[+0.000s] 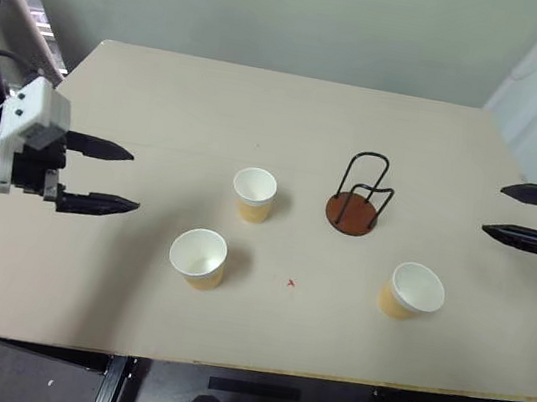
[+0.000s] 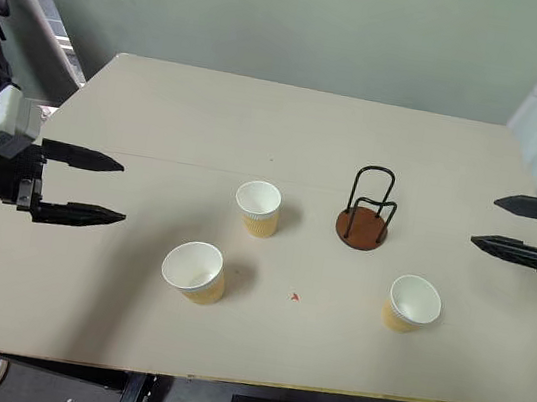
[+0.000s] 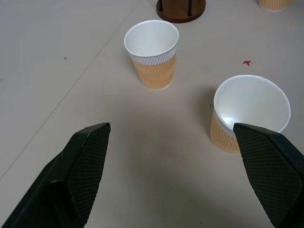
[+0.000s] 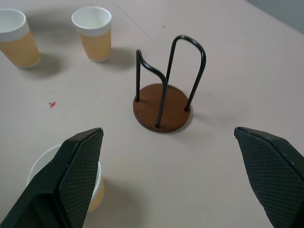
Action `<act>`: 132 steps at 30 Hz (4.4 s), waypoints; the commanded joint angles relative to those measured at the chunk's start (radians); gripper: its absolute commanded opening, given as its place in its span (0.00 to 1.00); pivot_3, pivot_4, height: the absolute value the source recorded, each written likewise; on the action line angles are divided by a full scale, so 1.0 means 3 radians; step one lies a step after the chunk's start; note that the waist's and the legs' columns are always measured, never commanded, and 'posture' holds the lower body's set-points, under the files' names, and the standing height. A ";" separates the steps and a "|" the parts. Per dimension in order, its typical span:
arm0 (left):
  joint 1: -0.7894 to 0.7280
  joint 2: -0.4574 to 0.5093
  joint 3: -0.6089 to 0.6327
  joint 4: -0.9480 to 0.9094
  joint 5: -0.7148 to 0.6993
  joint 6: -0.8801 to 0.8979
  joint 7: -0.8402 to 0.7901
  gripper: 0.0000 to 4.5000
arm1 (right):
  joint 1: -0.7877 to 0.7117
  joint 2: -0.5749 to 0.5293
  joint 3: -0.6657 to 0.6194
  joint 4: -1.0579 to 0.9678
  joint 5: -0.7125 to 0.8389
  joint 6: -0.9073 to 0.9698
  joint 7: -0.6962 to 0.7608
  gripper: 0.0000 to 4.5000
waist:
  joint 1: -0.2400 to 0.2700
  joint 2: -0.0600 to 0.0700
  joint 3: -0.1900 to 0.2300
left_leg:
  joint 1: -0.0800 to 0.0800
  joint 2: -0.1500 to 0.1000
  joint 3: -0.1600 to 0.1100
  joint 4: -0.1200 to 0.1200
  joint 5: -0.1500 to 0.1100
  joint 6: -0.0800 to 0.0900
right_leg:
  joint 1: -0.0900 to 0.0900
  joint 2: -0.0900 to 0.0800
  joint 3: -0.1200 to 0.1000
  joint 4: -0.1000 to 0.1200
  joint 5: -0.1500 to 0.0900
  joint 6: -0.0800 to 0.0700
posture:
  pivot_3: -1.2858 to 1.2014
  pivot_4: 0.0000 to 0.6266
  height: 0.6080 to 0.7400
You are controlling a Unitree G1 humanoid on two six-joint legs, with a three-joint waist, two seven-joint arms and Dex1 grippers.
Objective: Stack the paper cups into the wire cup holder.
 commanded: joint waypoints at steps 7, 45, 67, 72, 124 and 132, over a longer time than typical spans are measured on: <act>-0.0066 -0.0005 0.0023 0.0026 0.0042 -0.0084 -0.0065 0.99 | -0.0004 -0.0040 -0.0091 -0.0062 0.0042 0.0026 0.0014 1.00 | -0.0005 0.0000 0.0000 | -0.0001 0.0000 0.0000 0.0007 -0.0001 0.0002 | 0.0000 0.0001 0.0000 0.0002 0.0000 0.0001 | 0.52 0.24 1.00; 0.0088 -0.0253 0.0127 -0.0573 -0.0169 0.0224 0.0235 1.00 | -0.1091 0.1735 0.0800 0.1124 -0.0853 -0.0475 -0.0721 0.92 | -0.0052 0.0002 -0.0001 | -0.0005 0.0002 -0.0007 0.0019 -0.0003 0.0004 | -0.0003 0.0003 -0.0003 0.0004 0.0006 0.0010 | 0.52 0.24 1.00; -0.0039 -0.0228 0.0018 -0.0482 -0.0070 0.0193 0.0242 1.00 | -0.0514 0.1457 0.0908 -0.0899 -0.0252 0.0431 0.0025 0.00 | -0.0053 0.0003 -0.0001 | -0.0007 0.0001 -0.0004 0.0018 -0.0002 0.0001 | -0.0002 0.0004 -0.0004 0.0000 0.0006 0.0010 | 0.52 0.24 1.00; -0.0077 -0.0234 -0.0012 -0.0514 -0.0091 0.0214 0.0204 1.00 | -0.0235 0.1404 0.1103 -0.1682 -0.0142 0.0590 -0.0042 0.00 | -0.0061 0.0002 -0.0002 | -0.0006 0.0001 -0.0002 0.0021 -0.0002 0.0001 | 0.0000 0.0011 -0.0003 -0.0003 0.0006 0.0010 | 0.52 0.24 1.00; 0.0014 -0.0241 -0.0430 -0.1301 -0.0485 0.0444 -0.0261 1.00 | 0.0343 -0.0057 0.0721 -0.2147 -0.0129 0.0403 0.0010 0.71 | -0.0029 -0.0003 -0.0004 | -0.0004 0.0014 -0.0007 0.0023 -0.0008 -0.0001 | 0.0006 0.0023 0.0004 -0.0005 0.0007 0.0012 | 0.52 0.24 1.00; 0.0001 -0.0259 -0.0441 -0.1323 -0.0489 0.0509 -0.0202 1.00 | 0.0644 -0.0058 0.0949 -0.2053 -0.0505 0.0223 -0.0157 0.71 | -0.0059 -0.0003 -0.0004 | 0.0003 0.0015 0.0001 0.0024 -0.0010 0.0003 | 0.0006 0.0031 0.0008 0.0002 0.0008 0.0014 | 0.52 0.24 1.00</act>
